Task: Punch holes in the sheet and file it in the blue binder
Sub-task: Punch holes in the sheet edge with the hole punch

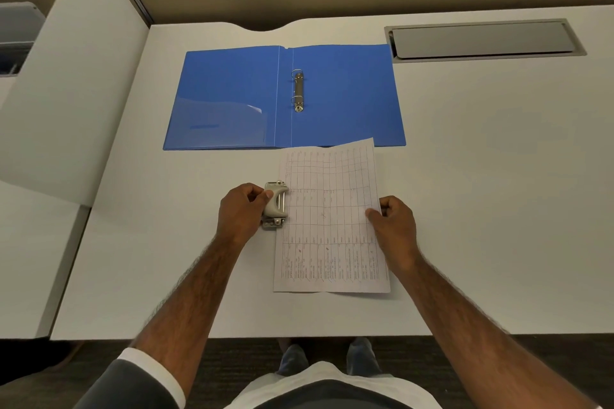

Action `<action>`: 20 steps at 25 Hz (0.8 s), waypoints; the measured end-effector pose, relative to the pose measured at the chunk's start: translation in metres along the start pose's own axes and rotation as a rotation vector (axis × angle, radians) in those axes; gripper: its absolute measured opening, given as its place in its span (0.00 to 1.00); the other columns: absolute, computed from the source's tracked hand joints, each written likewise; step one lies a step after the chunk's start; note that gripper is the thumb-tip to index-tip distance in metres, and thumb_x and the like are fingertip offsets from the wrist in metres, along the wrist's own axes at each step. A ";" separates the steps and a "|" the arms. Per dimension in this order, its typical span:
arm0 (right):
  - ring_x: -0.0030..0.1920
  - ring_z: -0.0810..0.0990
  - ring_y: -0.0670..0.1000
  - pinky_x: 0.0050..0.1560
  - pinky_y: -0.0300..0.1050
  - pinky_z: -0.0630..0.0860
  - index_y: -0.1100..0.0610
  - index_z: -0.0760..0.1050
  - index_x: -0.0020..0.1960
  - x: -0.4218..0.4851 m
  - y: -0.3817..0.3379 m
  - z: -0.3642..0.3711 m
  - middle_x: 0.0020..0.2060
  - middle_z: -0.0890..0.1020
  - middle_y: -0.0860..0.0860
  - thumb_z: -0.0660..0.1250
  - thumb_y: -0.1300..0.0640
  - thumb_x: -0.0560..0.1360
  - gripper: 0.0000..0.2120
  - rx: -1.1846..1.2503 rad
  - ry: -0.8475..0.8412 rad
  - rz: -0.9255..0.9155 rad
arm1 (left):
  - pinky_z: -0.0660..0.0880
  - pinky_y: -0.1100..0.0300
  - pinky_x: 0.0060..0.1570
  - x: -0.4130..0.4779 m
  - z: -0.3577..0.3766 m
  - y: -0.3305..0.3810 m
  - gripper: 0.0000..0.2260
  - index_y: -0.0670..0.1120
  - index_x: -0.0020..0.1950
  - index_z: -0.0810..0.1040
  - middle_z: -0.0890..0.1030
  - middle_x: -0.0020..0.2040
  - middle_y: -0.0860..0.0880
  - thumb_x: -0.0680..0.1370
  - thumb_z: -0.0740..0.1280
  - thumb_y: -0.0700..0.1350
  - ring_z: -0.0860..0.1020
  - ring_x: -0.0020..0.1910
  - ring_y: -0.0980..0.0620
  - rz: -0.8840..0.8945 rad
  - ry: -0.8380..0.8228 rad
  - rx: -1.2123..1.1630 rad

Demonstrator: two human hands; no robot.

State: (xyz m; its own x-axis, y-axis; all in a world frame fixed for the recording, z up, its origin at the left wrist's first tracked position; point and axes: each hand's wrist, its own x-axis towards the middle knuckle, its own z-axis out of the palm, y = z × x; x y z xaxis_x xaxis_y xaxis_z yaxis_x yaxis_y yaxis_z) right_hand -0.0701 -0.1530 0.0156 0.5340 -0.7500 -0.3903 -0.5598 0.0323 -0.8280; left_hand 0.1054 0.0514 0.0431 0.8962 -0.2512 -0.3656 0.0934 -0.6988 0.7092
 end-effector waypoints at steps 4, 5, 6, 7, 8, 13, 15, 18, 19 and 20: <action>0.41 0.81 0.45 0.35 0.34 0.73 0.55 0.75 0.48 0.000 -0.001 0.004 0.42 0.81 0.45 0.66 0.55 0.77 0.04 -0.021 0.077 0.019 | 0.82 0.48 0.50 -0.002 0.002 0.001 0.10 0.43 0.51 0.80 0.83 0.47 0.45 0.79 0.67 0.50 0.81 0.45 0.47 0.011 -0.007 0.023; 0.40 0.80 0.45 0.34 0.33 0.71 0.55 0.75 0.47 0.001 -0.002 0.006 0.41 0.81 0.45 0.66 0.54 0.77 0.05 -0.034 0.098 0.020 | 0.82 0.48 0.50 -0.002 0.002 0.001 0.10 0.43 0.51 0.80 0.83 0.47 0.45 0.79 0.67 0.50 0.81 0.45 0.47 0.013 -0.006 0.027; 0.39 0.79 0.45 0.34 0.33 0.70 0.55 0.75 0.46 0.001 -0.002 0.006 0.40 0.80 0.46 0.66 0.53 0.78 0.06 -0.047 0.116 0.022 | 0.82 0.48 0.50 -0.003 0.002 0.001 0.10 0.44 0.51 0.79 0.83 0.47 0.46 0.79 0.67 0.50 0.81 0.45 0.47 0.014 -0.006 0.031; 0.38 0.79 0.45 0.33 0.34 0.69 0.55 0.74 0.45 0.001 -0.002 0.007 0.39 0.80 0.46 0.66 0.52 0.78 0.07 -0.057 0.131 0.024 | 0.82 0.48 0.50 -0.003 0.002 0.001 0.10 0.44 0.51 0.79 0.83 0.47 0.45 0.79 0.67 0.50 0.81 0.45 0.48 0.014 -0.006 0.036; 0.36 0.78 0.45 0.33 0.34 0.69 0.55 0.74 0.44 0.002 -0.002 0.008 0.38 0.79 0.46 0.66 0.51 0.78 0.08 -0.064 0.142 0.026 | 0.81 0.48 0.51 -0.003 0.003 0.001 0.10 0.44 0.51 0.79 0.83 0.48 0.45 0.80 0.67 0.50 0.81 0.45 0.47 0.014 -0.008 0.039; 0.35 0.76 0.43 0.32 0.32 0.66 0.54 0.73 0.45 0.005 -0.003 0.010 0.37 0.77 0.43 0.67 0.51 0.78 0.07 -0.128 0.143 0.009 | 0.81 0.44 0.51 -0.004 0.003 0.000 0.10 0.43 0.51 0.79 0.82 0.47 0.45 0.79 0.68 0.49 0.82 0.47 0.44 0.014 -0.010 0.014; 0.36 0.76 0.42 0.32 0.30 0.65 0.52 0.73 0.47 0.006 -0.004 0.010 0.38 0.76 0.40 0.67 0.51 0.78 0.06 -0.165 0.126 -0.004 | 0.81 0.45 0.51 -0.004 0.003 0.001 0.09 0.44 0.50 0.79 0.82 0.46 0.46 0.79 0.67 0.50 0.82 0.47 0.45 0.018 -0.006 0.031; 0.36 0.76 0.42 0.32 0.31 0.66 0.51 0.72 0.46 0.007 -0.004 0.009 0.38 0.76 0.40 0.66 0.52 0.78 0.05 -0.210 0.106 -0.019 | 0.81 0.47 0.51 -0.005 0.004 0.001 0.08 0.46 0.49 0.78 0.82 0.46 0.47 0.79 0.67 0.50 0.81 0.46 0.46 0.025 0.007 0.057; 0.36 0.76 0.42 0.32 0.31 0.66 0.51 0.72 0.45 0.007 -0.003 0.009 0.38 0.76 0.41 0.66 0.53 0.78 0.05 -0.223 0.098 -0.024 | 0.81 0.48 0.51 -0.005 0.004 0.001 0.08 0.46 0.48 0.78 0.82 0.46 0.47 0.79 0.67 0.50 0.81 0.45 0.47 0.027 0.011 0.062; 0.35 0.76 0.43 0.32 0.31 0.67 0.51 0.72 0.44 0.007 -0.003 0.008 0.37 0.76 0.41 0.66 0.53 0.78 0.06 -0.235 0.090 -0.032 | 0.81 0.47 0.51 -0.005 0.004 0.001 0.08 0.46 0.48 0.78 0.82 0.46 0.47 0.79 0.67 0.50 0.81 0.45 0.46 0.028 0.012 0.060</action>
State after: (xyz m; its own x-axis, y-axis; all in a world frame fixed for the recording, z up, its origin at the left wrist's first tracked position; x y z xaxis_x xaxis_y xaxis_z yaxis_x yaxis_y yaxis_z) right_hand -0.0594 -0.1530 0.0122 0.5011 -0.8045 -0.3190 -0.6812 -0.1394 -0.7187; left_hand 0.0989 0.0487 0.0434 0.9031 -0.2635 -0.3392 0.0427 -0.7307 0.6814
